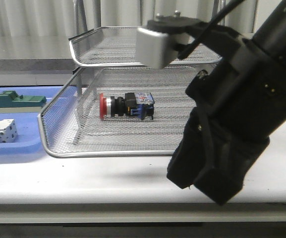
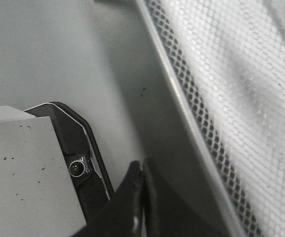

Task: Place button on rack with both arms
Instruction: 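Bring the right gripper to the front edge of the pulled-out tray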

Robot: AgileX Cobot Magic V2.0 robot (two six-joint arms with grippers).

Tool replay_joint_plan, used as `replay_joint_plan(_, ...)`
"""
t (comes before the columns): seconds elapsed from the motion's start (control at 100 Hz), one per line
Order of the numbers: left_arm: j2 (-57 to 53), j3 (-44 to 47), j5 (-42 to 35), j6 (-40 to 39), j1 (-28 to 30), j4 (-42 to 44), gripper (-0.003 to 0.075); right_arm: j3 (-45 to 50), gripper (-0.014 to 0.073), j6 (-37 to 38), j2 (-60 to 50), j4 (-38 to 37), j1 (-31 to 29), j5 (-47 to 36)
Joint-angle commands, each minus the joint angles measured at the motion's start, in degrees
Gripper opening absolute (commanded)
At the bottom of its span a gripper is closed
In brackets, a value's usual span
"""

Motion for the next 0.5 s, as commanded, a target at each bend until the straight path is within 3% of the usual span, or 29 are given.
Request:
replay_joint_plan(0.0, 0.35, -1.7, -3.81, -0.35, 0.16, -0.99, -0.002, -1.96, -0.0067, -0.72, 0.3, -0.88, 0.06, -4.99)
replay_joint_plan(0.49, 0.35, -1.7, -3.81, -0.35, 0.16, -0.99, -0.002, -3.42, -0.0068, -0.72, 4.97, -2.59, -1.84, -14.42)
